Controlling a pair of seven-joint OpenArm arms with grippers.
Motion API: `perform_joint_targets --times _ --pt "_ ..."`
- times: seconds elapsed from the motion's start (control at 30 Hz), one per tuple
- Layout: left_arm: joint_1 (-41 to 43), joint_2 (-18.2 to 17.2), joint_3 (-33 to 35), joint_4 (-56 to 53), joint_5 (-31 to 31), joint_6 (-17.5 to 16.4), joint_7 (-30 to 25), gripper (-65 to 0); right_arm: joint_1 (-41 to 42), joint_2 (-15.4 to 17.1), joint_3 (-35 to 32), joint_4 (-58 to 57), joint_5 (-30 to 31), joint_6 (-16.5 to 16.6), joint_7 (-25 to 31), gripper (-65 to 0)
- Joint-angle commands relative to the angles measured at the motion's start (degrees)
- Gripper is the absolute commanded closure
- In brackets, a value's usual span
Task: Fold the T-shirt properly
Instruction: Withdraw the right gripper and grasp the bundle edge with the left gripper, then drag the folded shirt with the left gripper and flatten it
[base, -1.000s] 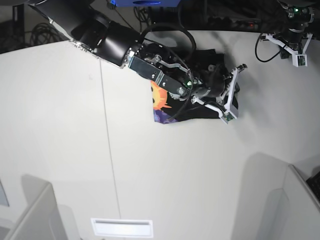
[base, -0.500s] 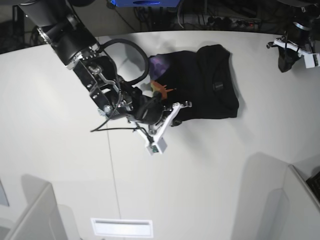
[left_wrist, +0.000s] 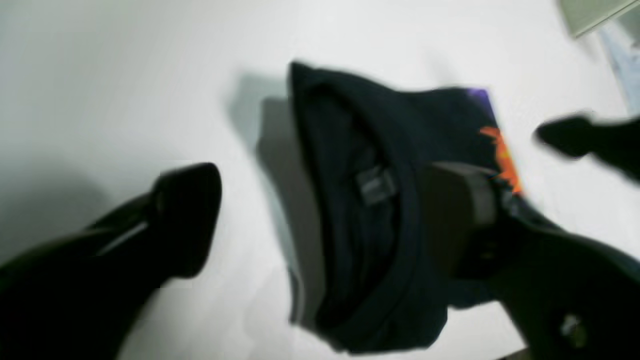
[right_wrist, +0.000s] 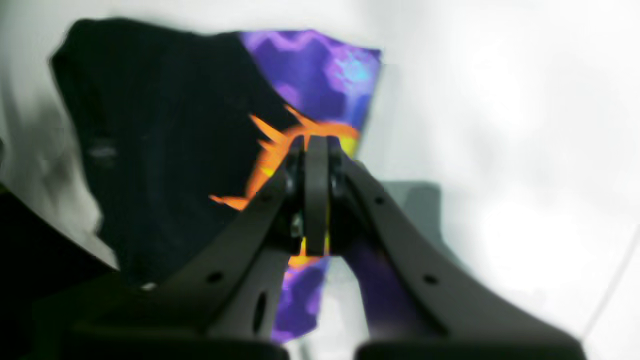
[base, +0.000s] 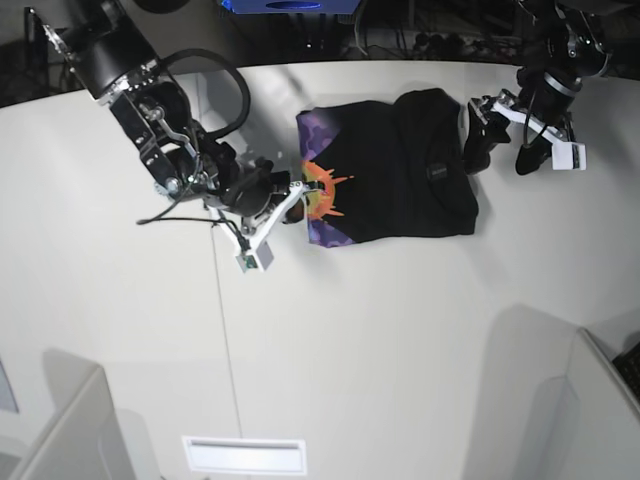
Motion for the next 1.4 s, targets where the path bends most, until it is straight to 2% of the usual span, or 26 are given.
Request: perform_joint_targets --times 0.0,0.17,0.3,0.4,0.47,0.57,0.6,0.7,0.8,1.0,1.1,1.2,1.27,1.37 --pt "-0.2 -0.6 0.5 0.1 -0.8 -0.4 -1.2 -65.0 0.6 0.1 0.4 1.0 0.2 0.3 0.9 0.0" --pt "-3.8 -1.0 4.2 -8.7 -0.6 -0.1 -1.2 -65.0 -1.8 0.8 2.9 2.7 0.2 0.3 0.9 0.0" --pt "-6.2 -1.1 8.1 -13.8 -0.6 4.1 -1.3 -65.0 -5.4 0.9 10.0 6.3 0.2 0.3 1.7 0.0" --pt "-7.7 -1.1 10.9 -14.5 -0.6 5.0 -1.3 -65.0 -7.4 1.1 13.9 7.2 0.2 0.4 1.7 0.0" --pt "-8.5 -1.1 12.3 -14.6 -0.6 5.0 -1.3 -65.0 -8.9 1.1 15.9 6.9 0.2 2.5 1.8 0.0" --pt "-8.8 -1.1 13.4 -15.4 -0.6 5.1 -1.3 -63.5 -11.7 0.8 19.7 6.9 0.2 8.6 1.9 0.0" --pt "-8.8 -1.1 13.7 -15.9 -0.6 5.4 -1.3 -59.4 -12.7 0.7 21.7 6.9 0.2 10.4 1.9 0.0" --pt "-9.4 -1.3 15.0 -17.5 -0.6 7.9 -1.3 -40.5 -15.1 0.6 26.6 6.9 0.2 13.2 1.9 0.0" --pt "-10.0 -3.2 18.2 -19.6 -0.6 8.6 -1.3 -23.2 -17.4 0.6 30.6 6.9 0.2 15.6 1.9 0.0" --pt "-11.4 -3.8 21.8 -20.0 -0.6 13.8 -1.2 0.0 -21.6 0.6 38.4 6.8 0.1 18.6 2.0 0.0" --pt "-12.8 -6.8 25.7 -19.8 -0.6 16.0 -1.2 0.0 -23.2 0.6 41.4 6.8 0.1 20.0 2.0 0.0" --pt "-15.2 -11.5 32.6 -20.1 -0.6 17.9 -1.2 0.0 -24.5 0.6 44.9 6.8 0.1 22.8 2.0 0.0" --pt "-17.1 -14.9 37.8 -20.1 -0.6 20.3 -1.2 0.0 -25.5 0.5 46.6 6.8 0.1 24.0 2.0 0.0" --pt "-19.8 -18.1 44.1 -19.8 -0.6 22.5 -1.2 0.0 -26.7 0.5 48.2 6.8 0.1 24.3 2.0 0.0"
